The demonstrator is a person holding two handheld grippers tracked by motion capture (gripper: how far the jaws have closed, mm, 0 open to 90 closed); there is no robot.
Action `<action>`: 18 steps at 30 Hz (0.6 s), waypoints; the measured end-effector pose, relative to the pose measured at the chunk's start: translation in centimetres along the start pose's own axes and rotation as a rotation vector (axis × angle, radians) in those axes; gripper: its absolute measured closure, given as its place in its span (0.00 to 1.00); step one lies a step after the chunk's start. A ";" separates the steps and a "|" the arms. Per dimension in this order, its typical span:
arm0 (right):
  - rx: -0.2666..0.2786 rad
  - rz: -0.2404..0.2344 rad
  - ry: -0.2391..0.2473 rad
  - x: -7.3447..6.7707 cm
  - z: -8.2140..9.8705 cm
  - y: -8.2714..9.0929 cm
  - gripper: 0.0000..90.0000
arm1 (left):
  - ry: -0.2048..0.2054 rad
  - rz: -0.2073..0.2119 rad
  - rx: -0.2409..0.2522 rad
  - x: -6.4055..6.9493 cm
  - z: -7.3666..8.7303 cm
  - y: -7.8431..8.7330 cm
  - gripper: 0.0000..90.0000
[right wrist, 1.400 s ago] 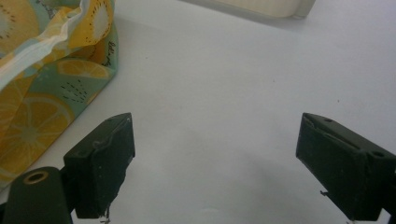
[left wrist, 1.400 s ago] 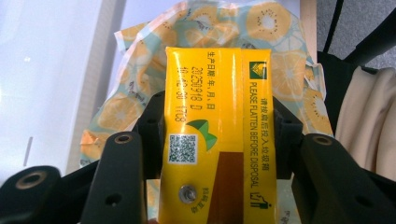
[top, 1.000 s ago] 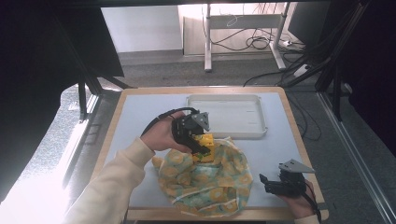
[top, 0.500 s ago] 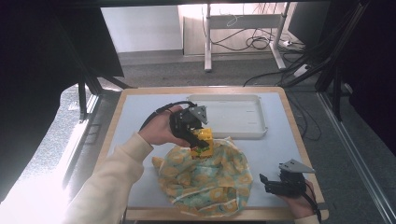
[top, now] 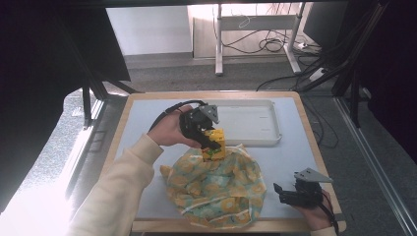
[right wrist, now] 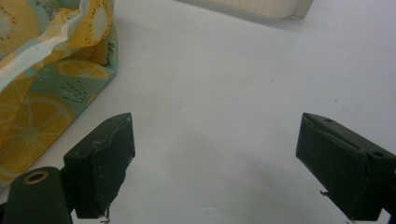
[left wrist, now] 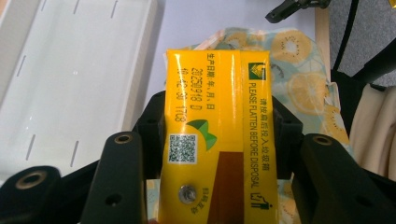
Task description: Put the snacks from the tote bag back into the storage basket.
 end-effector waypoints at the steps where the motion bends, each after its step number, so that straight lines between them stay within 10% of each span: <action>1: 0.002 0.001 -0.001 0.0 0.0 0.0 0.13 | 0.001 0.000 0.003 -0.1 0.0 0.0 0.58; 18: 0.005 0.003 -0.003 0.1 0.0 0.1 0.13 | 0.022 -0.015 0.031 -1.8 0.3 0.5 0.58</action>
Point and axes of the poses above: each handheld gripper's, and its own axes: y roughly backward along the jaws, z roughly out of its underside, x roughly to its right, the point moved 4 cm from there along -y, roughly forward along the jaws, and after that the axes turned 1 degree about z, right-handed, at the moved point
